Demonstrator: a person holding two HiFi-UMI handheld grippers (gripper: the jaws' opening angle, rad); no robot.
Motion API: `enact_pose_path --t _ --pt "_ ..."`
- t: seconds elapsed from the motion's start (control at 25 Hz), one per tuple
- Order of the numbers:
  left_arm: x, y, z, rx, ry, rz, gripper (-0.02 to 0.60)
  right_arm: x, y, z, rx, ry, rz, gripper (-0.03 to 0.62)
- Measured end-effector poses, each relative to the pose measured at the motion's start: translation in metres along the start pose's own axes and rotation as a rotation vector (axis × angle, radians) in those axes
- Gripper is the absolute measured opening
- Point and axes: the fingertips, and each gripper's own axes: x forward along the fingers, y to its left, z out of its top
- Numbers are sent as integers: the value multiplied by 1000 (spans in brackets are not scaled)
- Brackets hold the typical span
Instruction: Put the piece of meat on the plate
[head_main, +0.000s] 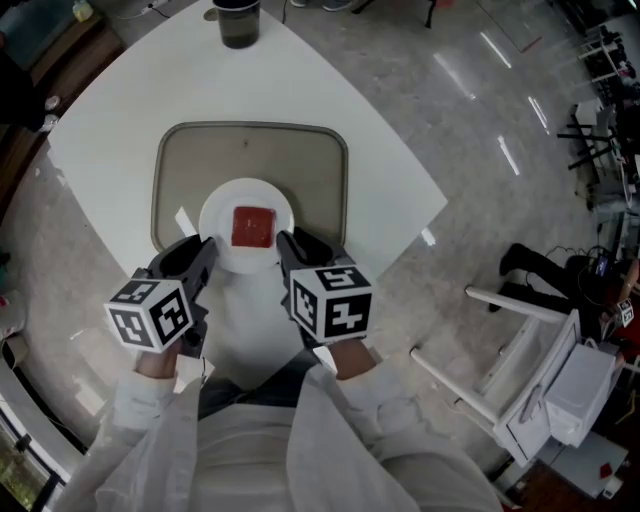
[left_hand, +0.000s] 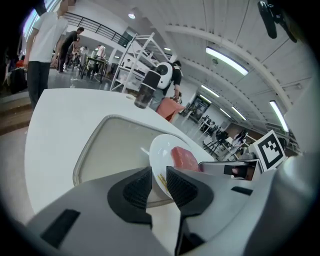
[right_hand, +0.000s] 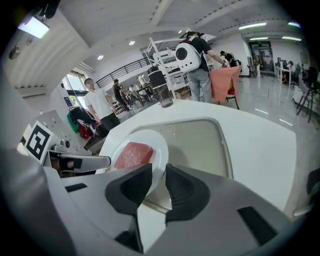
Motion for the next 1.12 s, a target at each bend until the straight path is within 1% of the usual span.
enact_pose_path --t 0.16,0.48,0.72,0.88,1.12 --pt "16 10 18 -1 0 26 92 19 -7 18 -10 24 14 86" --pt "44 22 36 -13 14 43 94 45 -22 31 15 79 32 86" --pt "52 31 35 11 56 71 94 56 -25 32 8 125 18 86" --pt "57 37 34 1 69 84 94 61 -24 34 -6 129 12 86" --pt "61 42 29 12 85 97 94 65 -25 29 -12 138 -7 86"
